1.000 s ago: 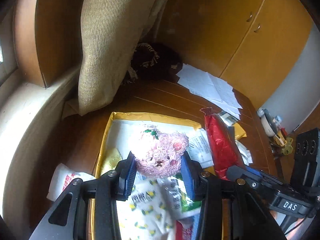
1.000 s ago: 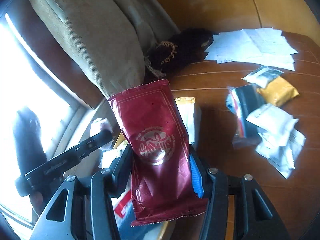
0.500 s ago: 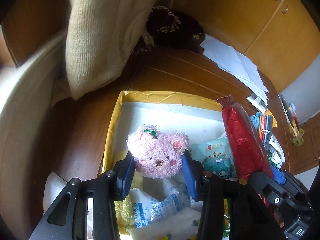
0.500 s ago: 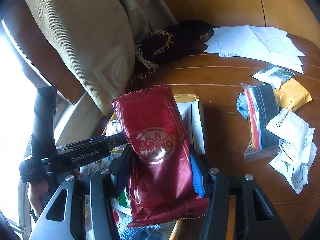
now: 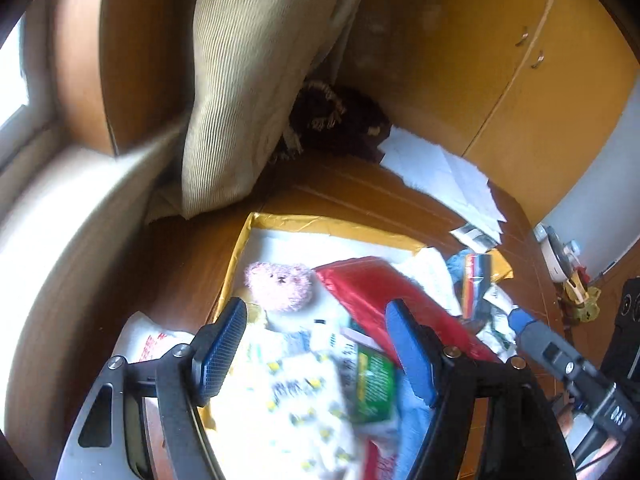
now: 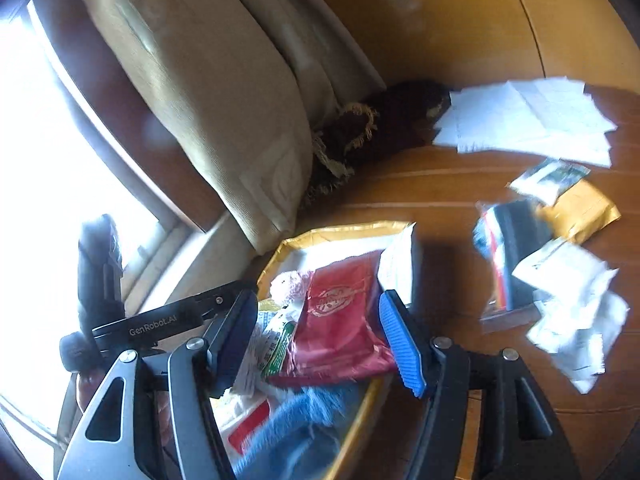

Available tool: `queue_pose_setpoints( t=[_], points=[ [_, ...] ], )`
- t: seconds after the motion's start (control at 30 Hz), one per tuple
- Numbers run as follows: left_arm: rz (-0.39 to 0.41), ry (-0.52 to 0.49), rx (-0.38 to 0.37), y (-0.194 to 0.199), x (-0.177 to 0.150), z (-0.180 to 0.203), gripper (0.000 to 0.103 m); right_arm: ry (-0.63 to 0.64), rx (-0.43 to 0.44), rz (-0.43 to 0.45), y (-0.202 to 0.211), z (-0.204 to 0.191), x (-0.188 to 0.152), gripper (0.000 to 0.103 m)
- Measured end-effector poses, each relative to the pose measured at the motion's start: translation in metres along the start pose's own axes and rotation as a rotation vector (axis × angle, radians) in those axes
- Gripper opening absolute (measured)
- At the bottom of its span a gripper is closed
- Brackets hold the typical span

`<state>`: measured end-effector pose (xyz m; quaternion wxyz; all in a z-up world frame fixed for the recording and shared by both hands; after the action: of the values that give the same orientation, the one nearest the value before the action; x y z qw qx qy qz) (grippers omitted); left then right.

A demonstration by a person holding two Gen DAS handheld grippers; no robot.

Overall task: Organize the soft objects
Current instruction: 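Carry the pink bear and red foil bag into the tray and release both, then grasp the white red-lettered strip with the right gripper while the left grasps a white paper packet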

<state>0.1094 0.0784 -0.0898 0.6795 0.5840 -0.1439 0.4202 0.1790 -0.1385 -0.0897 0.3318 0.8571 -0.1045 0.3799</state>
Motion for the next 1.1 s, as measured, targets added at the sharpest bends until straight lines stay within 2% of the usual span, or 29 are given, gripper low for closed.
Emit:
queue_pose_setpoints(
  t=[0.13, 0.23, 0.33, 0.4, 0.53, 0.6, 0.7, 0.8, 0.9, 0.97, 1.1],
  points=[
    [0.069, -0.014, -0.088, 0.033, -0.021, 0.039, 0.076, -0.004, 0.006, 0.081, 0.046, 0.026, 0.002, 0.067],
    [0.074, -0.034, -0.168, 0.041, -0.04, 0.071, 0.08, -0.081, -0.014, 0.127, 0.073, 0.056, 0.002, 0.067],
    [0.056, -0.088, -0.194, 0.038, -0.055, 0.103, 0.08, -0.185, -0.029, 0.148, 0.091, 0.093, -0.002, 0.067],
    [0.053, -0.121, -0.187, 0.037, -0.063, 0.123, 0.08, -0.245, -0.054, 0.142, 0.096, 0.114, -0.004, 0.067],
    [0.038, -0.159, -0.192, 0.031, -0.074, 0.146, 0.08, -0.318, -0.088, 0.09, 0.087, 0.142, -0.002, 0.067],
    [0.036, -0.176, -0.185, 0.029, -0.079, 0.155, 0.08, -0.322, -0.111, 0.06, 0.082, 0.151, -0.001, 0.063],
    [0.028, -0.185, -0.189, 0.025, -0.083, 0.162, 0.08, -0.37, -0.131, 0.001, 0.068, 0.164, 0.0, 0.063],
    [0.016, -0.185, -0.192, 0.022, -0.086, 0.166, 0.08, -0.413, -0.145, -0.051, 0.05, 0.176, 0.0, 0.058],
    [0.01, -0.184, -0.19, 0.02, -0.087, 0.168, 0.08, -0.438, -0.136, -0.067, 0.037, 0.186, 0.001, 0.05],
    [0.01, -0.185, -0.197, 0.018, -0.087, 0.169, 0.08, -0.465, -0.145, -0.046, 0.035, 0.192, 0.0, 0.044],
    [-0.01, -0.186, -0.198, 0.008, -0.088, 0.175, 0.08, -0.42, -0.152, -0.042, 0.028, 0.19, 0.003, 0.036]
  ],
)
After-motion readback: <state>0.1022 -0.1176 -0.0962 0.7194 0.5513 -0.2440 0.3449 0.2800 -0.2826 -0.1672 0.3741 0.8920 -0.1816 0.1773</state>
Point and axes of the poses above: each gripper's, at about its wrist camera, not at the fingertips, and y roughly against the way its jaws point, z to its right, x to its top, the point moved 1 cm from there along -y, roughly the way its jaws point, and after that the axes turned 5 degrees about z, right-handed, at the moved point
